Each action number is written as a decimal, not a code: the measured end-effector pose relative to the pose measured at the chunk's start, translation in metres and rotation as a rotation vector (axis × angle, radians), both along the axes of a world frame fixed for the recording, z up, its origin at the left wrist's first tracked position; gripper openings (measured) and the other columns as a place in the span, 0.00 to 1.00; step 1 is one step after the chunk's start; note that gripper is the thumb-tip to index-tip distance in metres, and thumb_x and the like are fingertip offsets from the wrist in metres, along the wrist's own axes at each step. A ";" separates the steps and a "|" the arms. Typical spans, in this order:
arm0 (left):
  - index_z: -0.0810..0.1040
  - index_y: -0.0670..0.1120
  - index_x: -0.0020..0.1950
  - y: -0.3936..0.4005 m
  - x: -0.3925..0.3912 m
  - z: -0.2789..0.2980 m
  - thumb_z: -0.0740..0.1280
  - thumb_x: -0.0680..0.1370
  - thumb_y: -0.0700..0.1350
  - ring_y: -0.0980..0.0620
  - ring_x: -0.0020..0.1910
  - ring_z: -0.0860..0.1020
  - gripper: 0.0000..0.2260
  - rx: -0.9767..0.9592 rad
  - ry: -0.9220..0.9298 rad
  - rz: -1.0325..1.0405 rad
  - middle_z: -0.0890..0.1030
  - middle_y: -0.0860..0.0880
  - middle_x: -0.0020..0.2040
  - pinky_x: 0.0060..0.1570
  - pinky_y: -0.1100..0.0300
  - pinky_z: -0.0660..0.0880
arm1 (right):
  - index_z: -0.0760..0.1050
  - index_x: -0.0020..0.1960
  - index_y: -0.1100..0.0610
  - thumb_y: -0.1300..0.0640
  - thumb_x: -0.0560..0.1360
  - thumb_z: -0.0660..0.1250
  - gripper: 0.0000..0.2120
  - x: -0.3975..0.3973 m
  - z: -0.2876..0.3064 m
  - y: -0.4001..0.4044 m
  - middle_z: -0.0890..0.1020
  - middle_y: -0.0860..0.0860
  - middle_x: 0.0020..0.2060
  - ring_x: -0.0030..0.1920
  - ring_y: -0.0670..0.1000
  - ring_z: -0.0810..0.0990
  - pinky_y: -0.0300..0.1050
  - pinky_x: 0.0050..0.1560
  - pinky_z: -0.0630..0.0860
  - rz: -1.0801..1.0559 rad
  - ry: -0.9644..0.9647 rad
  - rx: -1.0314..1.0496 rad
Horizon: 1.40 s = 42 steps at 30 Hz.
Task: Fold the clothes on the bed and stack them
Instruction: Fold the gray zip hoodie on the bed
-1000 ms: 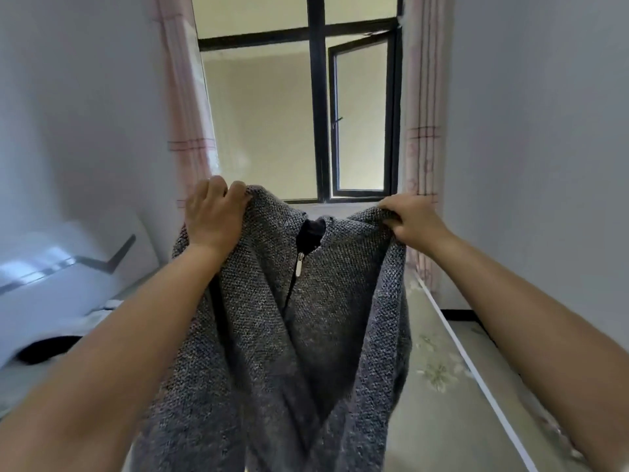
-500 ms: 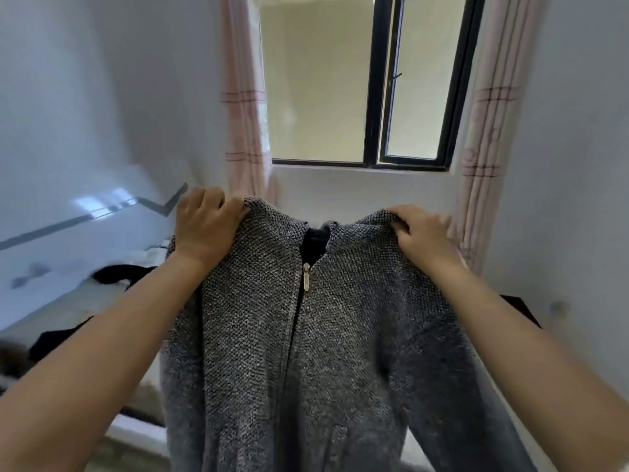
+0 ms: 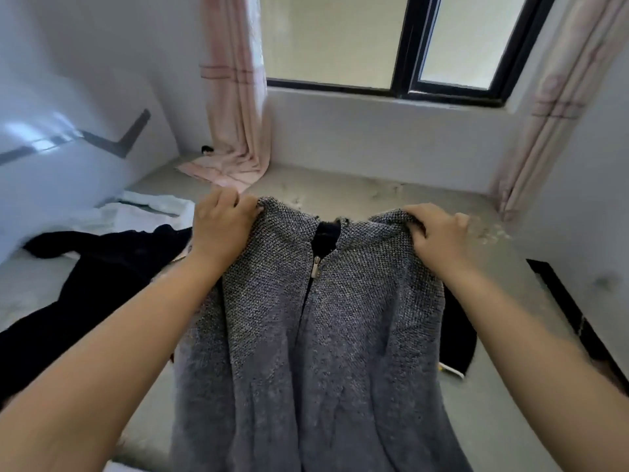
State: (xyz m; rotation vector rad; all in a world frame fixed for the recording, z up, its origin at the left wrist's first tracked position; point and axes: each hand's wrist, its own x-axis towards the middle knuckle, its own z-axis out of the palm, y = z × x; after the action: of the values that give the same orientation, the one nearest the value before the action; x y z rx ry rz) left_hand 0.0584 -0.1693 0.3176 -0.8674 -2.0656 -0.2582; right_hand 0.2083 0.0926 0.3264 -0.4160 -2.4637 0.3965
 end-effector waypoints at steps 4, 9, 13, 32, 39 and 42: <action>0.78 0.37 0.36 0.020 -0.079 -0.087 0.61 0.73 0.45 0.42 0.29 0.76 0.13 -0.119 -0.181 -0.063 0.75 0.39 0.29 0.26 0.57 0.71 | 0.78 0.55 0.59 0.69 0.72 0.63 0.14 -0.063 -0.089 -0.001 0.82 0.56 0.50 0.48 0.58 0.79 0.45 0.40 0.51 -0.036 -0.077 -0.024; 0.70 0.43 0.59 0.023 -0.086 -0.236 0.59 0.79 0.46 0.43 0.58 0.71 0.11 -0.633 -0.910 0.280 0.75 0.43 0.56 0.50 0.51 0.69 | 0.72 0.59 0.56 0.62 0.75 0.59 0.14 -0.079 -0.234 -0.025 0.78 0.54 0.53 0.56 0.56 0.75 0.48 0.54 0.63 -0.241 -0.793 -0.188; 0.72 0.45 0.59 0.020 -0.061 -0.305 0.60 0.79 0.47 0.45 0.59 0.72 0.11 -0.926 -1.122 0.327 0.76 0.46 0.57 0.55 0.52 0.69 | 0.73 0.53 0.55 0.58 0.76 0.58 0.09 -0.078 -0.298 -0.046 0.77 0.53 0.55 0.59 0.55 0.73 0.58 0.68 0.55 -0.203 -1.468 -0.390; 0.79 0.36 0.51 0.110 -0.116 -0.282 0.61 0.78 0.40 0.39 0.45 0.76 0.10 0.167 -1.064 -0.040 0.79 0.38 0.44 0.45 0.46 0.72 | 0.78 0.43 0.57 0.57 0.74 0.58 0.10 -0.163 -0.274 0.011 0.77 0.54 0.32 0.41 0.58 0.73 0.43 0.38 0.50 -0.319 -0.344 -0.175; 0.77 0.37 0.47 0.168 -0.215 -0.155 0.60 0.77 0.40 0.40 0.40 0.74 0.09 0.265 -0.589 -0.104 0.78 0.38 0.40 0.38 0.53 0.65 | 0.76 0.59 0.56 0.57 0.76 0.60 0.13 -0.268 -0.141 0.081 0.80 0.58 0.45 0.50 0.59 0.73 0.46 0.46 0.56 -0.302 0.119 -0.075; 0.69 0.40 0.63 0.199 -0.256 -0.147 0.56 0.80 0.46 0.40 0.54 0.71 0.15 0.132 -0.780 0.187 0.75 0.39 0.56 0.46 0.51 0.66 | 0.61 0.71 0.54 0.50 0.77 0.59 0.24 -0.315 -0.134 0.113 0.74 0.57 0.60 0.61 0.58 0.69 0.52 0.59 0.60 -0.317 -0.164 -0.060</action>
State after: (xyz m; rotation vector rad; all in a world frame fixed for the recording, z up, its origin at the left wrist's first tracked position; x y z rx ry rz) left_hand -0.1973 0.0298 0.1710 -0.5198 -2.7822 -0.7068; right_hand -0.1069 0.2057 0.1927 -0.8804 -2.4882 0.3129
